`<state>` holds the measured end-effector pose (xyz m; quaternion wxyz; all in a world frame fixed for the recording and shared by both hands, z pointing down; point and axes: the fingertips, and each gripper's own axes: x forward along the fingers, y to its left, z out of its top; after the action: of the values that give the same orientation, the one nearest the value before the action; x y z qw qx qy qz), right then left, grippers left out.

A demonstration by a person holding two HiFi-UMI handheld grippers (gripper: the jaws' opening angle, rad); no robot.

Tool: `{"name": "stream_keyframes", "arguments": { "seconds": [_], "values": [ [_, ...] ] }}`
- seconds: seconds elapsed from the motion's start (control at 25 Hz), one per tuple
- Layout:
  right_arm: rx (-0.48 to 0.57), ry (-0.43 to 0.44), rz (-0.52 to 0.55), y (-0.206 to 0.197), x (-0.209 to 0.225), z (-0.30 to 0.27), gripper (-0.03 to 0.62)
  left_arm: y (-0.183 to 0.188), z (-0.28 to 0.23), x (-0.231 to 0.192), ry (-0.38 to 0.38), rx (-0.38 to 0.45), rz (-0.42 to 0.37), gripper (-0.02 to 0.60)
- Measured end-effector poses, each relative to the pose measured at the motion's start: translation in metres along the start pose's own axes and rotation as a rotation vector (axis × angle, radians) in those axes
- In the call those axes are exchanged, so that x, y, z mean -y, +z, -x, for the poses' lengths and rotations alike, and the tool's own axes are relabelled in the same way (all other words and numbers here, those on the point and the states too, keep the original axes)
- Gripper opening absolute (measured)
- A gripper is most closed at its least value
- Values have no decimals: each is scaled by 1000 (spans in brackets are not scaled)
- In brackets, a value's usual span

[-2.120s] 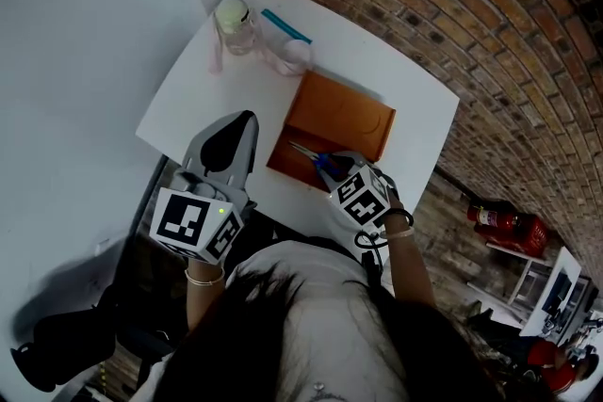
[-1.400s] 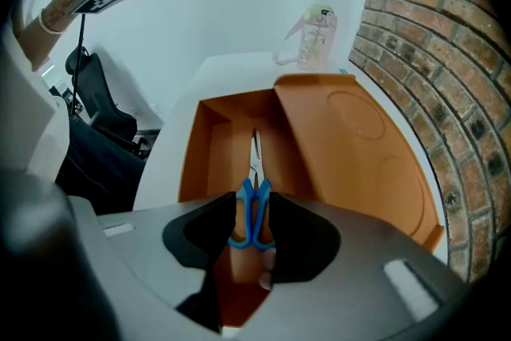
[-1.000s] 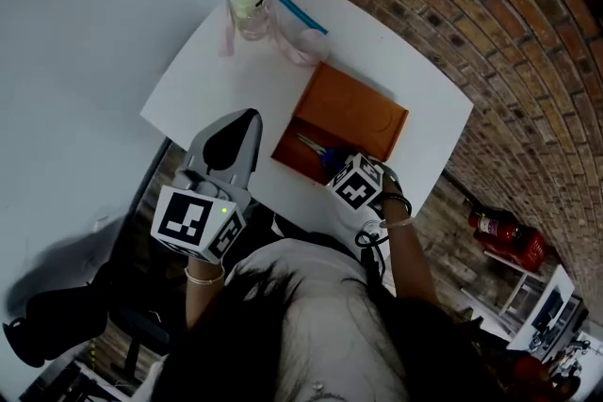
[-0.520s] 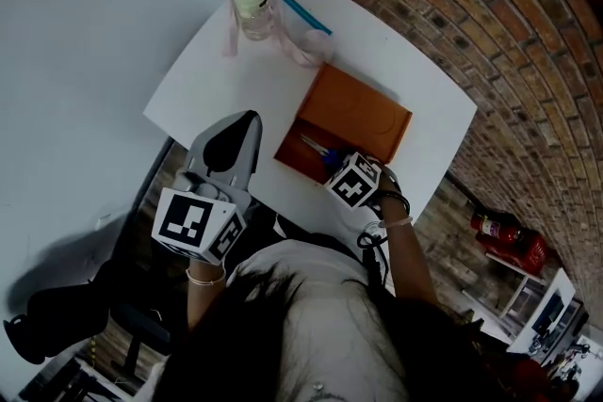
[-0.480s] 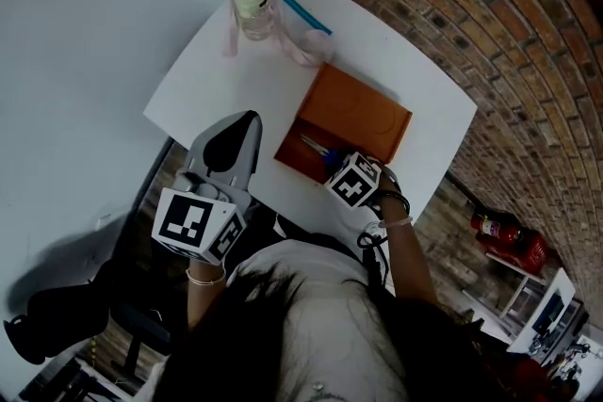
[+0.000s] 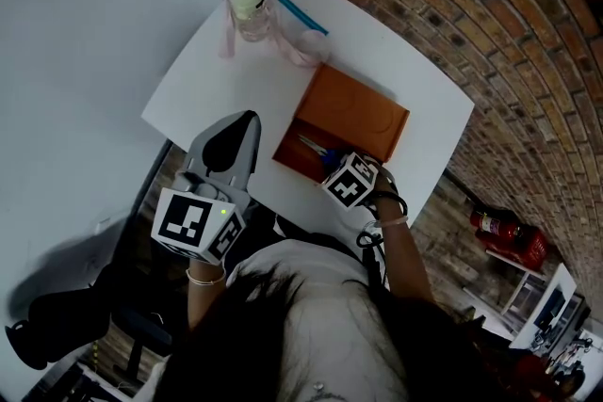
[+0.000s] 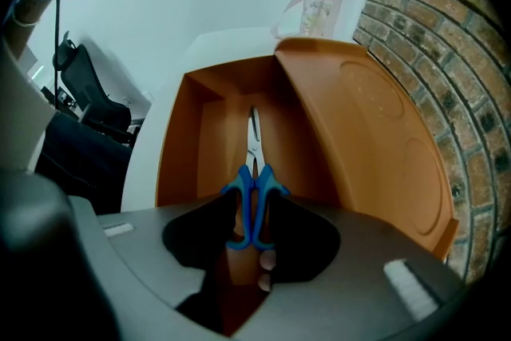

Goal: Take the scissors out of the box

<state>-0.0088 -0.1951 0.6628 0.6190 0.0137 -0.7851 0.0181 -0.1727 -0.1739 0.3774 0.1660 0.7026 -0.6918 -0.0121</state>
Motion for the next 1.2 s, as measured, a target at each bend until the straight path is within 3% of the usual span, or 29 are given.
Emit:
{"name": "stream_keyframes", "arguments": {
  "seconds": [0.32,1.2],
  "values": [
    [7,-4,0,-3,-3,-1,100,2,3,0,-4,10,-2,0],
    [66,-100,-26,5,-3,18,97,15,13,7,-54,38,-31,0]
  ]
}}
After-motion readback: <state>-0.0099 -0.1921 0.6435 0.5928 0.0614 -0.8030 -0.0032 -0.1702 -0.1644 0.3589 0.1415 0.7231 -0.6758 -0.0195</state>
